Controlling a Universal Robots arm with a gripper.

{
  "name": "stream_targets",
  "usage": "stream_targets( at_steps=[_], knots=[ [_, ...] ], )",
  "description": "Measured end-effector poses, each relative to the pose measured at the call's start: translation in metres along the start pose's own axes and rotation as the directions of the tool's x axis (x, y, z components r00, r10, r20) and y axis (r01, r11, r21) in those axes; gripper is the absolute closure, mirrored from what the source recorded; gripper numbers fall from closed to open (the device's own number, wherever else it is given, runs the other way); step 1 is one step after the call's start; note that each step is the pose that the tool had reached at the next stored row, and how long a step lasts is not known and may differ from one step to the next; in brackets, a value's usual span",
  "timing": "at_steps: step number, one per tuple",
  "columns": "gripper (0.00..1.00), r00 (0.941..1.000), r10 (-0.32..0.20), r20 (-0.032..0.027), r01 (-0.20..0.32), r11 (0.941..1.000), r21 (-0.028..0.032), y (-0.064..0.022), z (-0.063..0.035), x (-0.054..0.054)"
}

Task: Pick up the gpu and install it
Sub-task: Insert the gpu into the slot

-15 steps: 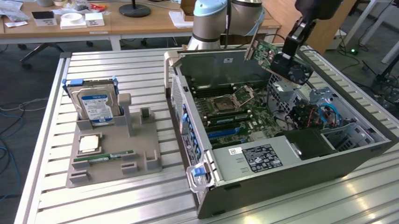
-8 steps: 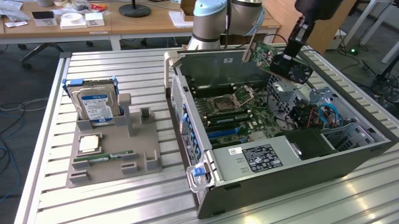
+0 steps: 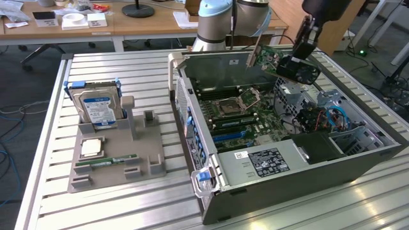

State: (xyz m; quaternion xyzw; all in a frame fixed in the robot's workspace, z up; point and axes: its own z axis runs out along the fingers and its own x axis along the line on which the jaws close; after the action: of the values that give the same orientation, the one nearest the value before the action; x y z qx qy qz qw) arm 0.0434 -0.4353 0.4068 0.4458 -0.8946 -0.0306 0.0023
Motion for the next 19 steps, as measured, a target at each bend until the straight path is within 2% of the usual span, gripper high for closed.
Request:
stream_targets(
  at_steps=[3, 7, 11, 16, 19],
  knots=[
    [0.74, 0.9985, -0.055, -0.0032, 0.055, 0.9985, -0.0012, 0.0000, 0.0002, 0.0000],
    [0.74, 0.9920, -0.126, -0.0070, 0.126, 0.9920, -0.0033, 0.0000, 0.0005, 0.0000],
    [0.74, 0.9800, -0.199, -0.0109, 0.199, 0.9800, -0.0057, 0.0000, 0.0008, 0.0000],
    [0.74, 0.9600, -0.280, -0.0152, 0.279, 0.9601, -0.0086, -0.0001, 0.0009, 0.0000],
    [0.74, 0.9583, -0.285, -0.0153, 0.285, 0.9584, -0.0089, -0.0001, 0.0010, 0.0000]
  ],
)
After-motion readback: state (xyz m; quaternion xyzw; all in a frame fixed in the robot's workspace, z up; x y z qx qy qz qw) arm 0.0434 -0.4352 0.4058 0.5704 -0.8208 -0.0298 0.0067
